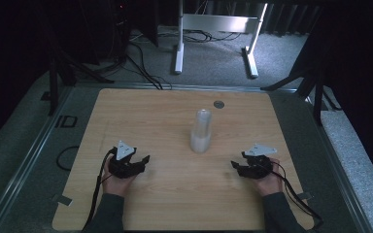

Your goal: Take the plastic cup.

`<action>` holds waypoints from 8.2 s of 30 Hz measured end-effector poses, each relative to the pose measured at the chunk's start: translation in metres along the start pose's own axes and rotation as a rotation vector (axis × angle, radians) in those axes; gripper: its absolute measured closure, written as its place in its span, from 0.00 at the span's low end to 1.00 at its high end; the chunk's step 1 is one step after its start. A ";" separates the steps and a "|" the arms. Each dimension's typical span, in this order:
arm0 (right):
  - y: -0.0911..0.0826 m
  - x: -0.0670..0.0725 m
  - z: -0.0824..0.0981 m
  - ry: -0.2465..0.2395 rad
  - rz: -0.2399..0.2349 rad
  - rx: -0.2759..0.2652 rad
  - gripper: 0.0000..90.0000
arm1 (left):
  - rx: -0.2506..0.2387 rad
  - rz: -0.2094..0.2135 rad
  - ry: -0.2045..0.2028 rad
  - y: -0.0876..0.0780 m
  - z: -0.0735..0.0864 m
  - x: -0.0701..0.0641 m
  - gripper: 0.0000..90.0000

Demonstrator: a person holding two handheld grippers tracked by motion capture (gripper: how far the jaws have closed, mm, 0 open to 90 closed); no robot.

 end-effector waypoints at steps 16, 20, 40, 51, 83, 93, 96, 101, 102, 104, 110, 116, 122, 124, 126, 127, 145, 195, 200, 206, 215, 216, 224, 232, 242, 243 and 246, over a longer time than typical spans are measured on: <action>-0.005 0.006 -0.014 -0.029 -0.025 -0.015 0.43 | -0.014 0.023 0.016 0.001 -0.013 -0.008 0.38; -0.006 0.007 -0.017 -0.038 -0.029 -0.016 0.42 | -0.018 0.043 0.023 0.004 -0.018 -0.013 0.38; -0.021 0.010 -0.066 -0.134 -0.059 -0.054 0.44 | -0.031 0.113 0.067 0.021 -0.051 -0.040 0.37; -0.025 0.012 -0.091 -0.177 -0.055 -0.076 0.45 | -0.033 0.134 0.115 0.033 -0.062 -0.053 0.38; -0.026 0.023 -0.137 -0.183 -0.106 -0.126 0.37 | -0.069 0.215 0.159 0.069 -0.096 -0.095 0.34; -0.028 0.027 -0.153 -0.178 -0.131 -0.147 0.34 | -0.055 0.223 0.171 0.079 -0.100 -0.105 0.31; -0.029 0.028 -0.158 -0.183 -0.131 -0.154 0.33 | -0.061 0.231 0.173 0.081 -0.103 -0.108 0.31; -0.027 0.028 -0.162 -0.183 -0.133 -0.153 0.30 | -0.063 0.229 0.173 0.083 -0.105 -0.110 0.30; -0.026 0.028 -0.164 -0.178 -0.140 -0.155 0.30 | -0.066 0.235 0.171 0.084 -0.105 -0.111 0.30; -0.024 0.029 -0.165 -0.173 -0.142 -0.157 0.29 | -0.068 0.238 0.174 0.084 -0.106 -0.113 0.30; -0.021 0.030 -0.173 -0.164 -0.153 -0.170 0.28 | -0.063 0.238 0.187 0.087 -0.109 -0.118 0.30; -0.016 0.029 -0.177 -0.153 -0.160 -0.171 0.26 | -0.059 0.238 0.188 0.091 -0.110 -0.119 0.30; -0.012 0.032 -0.182 -0.152 -0.167 -0.180 0.26 | -0.062 0.239 0.191 0.092 -0.111 -0.120 0.30; -0.011 0.032 -0.183 -0.154 -0.164 -0.179 0.26 | -0.063 0.237 0.190 0.092 -0.112 -0.121 0.30; -0.009 0.032 -0.186 -0.150 -0.164 -0.184 0.26 | -0.066 0.237 0.187 0.093 -0.112 -0.121 0.30; -0.008 0.032 -0.187 -0.149 -0.167 -0.189 0.27 | -0.065 0.235 0.187 0.093 -0.112 -0.121 0.30; 0.003 0.035 -0.195 -0.144 -0.161 -0.188 0.30 | -0.068 0.227 0.180 0.095 -0.113 -0.123 0.30; -0.009 0.034 -0.203 -0.133 -0.180 -0.206 0.44 | -0.066 0.214 0.200 0.093 -0.113 -0.123 0.32; -0.013 0.036 -0.207 -0.148 -0.182 -0.213 0.44 | -0.066 0.213 0.202 0.093 -0.114 -0.122 0.32; -0.012 0.036 -0.207 -0.149 -0.180 -0.207 0.44 | -0.083 0.215 0.203 0.091 -0.115 -0.123 0.31; -0.005 0.036 -0.202 -0.139 -0.185 -0.184 0.44 | -0.118 0.218 0.214 0.088 -0.119 -0.125 0.28; -0.004 0.036 -0.202 -0.135 -0.188 -0.180 0.45 | -0.116 0.214 0.215 0.089 -0.119 -0.125 0.28; -0.004 0.036 -0.201 -0.129 -0.195 -0.176 0.45 | -0.102 0.196 0.216 0.093 -0.118 -0.124 0.28; -0.006 0.035 -0.202 -0.132 -0.196 -0.181 0.44 | -0.098 0.183 0.231 0.093 -0.117 -0.125 0.30; -0.011 0.035 -0.207 -0.129 -0.201 -0.193 0.44 | -0.091 0.183 0.236 0.094 -0.115 -0.125 0.30; -0.012 0.035 -0.208 -0.132 -0.200 -0.195 0.44 | -0.091 0.184 0.234 0.094 -0.115 -0.126 0.30; -0.013 0.035 -0.208 -0.132 -0.200 -0.197 0.44 | -0.088 0.183 0.234 0.095 -0.115 -0.125 0.30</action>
Point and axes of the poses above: each handheld gripper's, and its own axes: y roughly forward along the jaws, z roughly out of its underside, x roughly to its left, the point moved 8 cm from there along y, roughly forward along the jaws, and after that the axes turned 5 degrees about x, right-handed, at the moved point
